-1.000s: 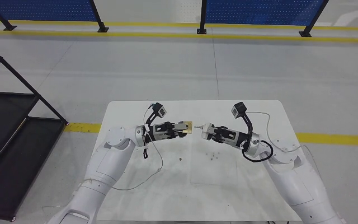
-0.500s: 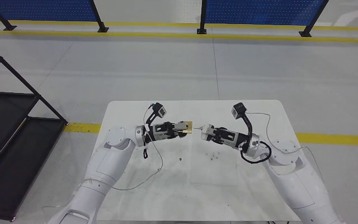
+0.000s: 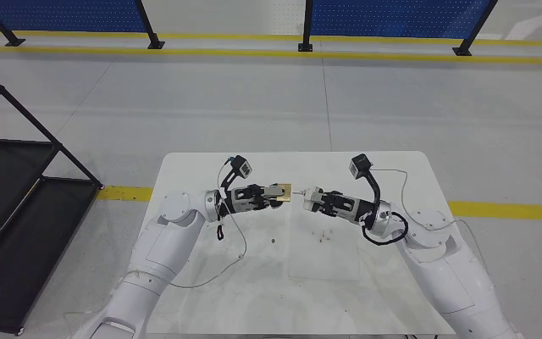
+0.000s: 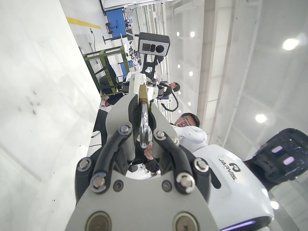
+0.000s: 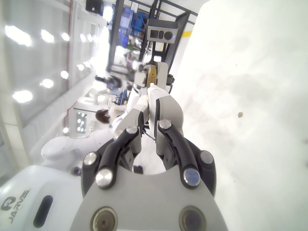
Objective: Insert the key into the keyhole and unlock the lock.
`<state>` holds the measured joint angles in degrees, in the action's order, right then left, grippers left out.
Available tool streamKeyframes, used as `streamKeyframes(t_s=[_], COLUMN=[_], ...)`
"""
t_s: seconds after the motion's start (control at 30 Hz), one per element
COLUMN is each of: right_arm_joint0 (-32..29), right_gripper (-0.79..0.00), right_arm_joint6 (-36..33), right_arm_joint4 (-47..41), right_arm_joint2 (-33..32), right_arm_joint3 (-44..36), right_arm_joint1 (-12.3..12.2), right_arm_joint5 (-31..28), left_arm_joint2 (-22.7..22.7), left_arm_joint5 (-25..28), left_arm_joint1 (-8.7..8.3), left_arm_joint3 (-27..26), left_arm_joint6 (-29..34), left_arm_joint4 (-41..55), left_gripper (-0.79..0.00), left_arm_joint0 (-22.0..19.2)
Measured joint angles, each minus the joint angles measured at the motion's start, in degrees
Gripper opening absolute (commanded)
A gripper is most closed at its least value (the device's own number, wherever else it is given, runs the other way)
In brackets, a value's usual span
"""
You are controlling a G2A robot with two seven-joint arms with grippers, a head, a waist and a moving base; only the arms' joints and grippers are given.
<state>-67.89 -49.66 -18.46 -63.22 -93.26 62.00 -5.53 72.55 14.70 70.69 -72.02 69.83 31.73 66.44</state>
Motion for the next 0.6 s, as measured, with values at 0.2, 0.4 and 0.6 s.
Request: streamKeyframes(t_s=[0.2,0.4,0.6], right_arm_joint0=[0.5,0.9,0.9], right_gripper=[-0.785,-0.785,-0.785], right_arm_joint6=[0.0,-0.4,-0.4], right_arm_joint4=[-0.1,0.0,0.1], right_arm_joint2=[0.4,0.7,0.7], right_arm_joint3=[0.5,0.8,0.9], right_arm_joint1=[0.2,0.3,0.4], right_arm_joint5=[0.1,0.4,0.4], left_arm_joint2=[0.0,0.0,0.0], left_arm_joint5=[0.0,0.0,0.0], left_arm_joint1=[0.0,0.0,0.0], left_arm_joint3=[0.0,0.0,0.0], left_arm_joint6=[0.0,0.0,0.0], left_arm_joint4=[0.0,0.0,0.0], left_gripper=[-0.785,-0.785,-0.785], left_arm_joint0=[0.0,0.0,0.0])
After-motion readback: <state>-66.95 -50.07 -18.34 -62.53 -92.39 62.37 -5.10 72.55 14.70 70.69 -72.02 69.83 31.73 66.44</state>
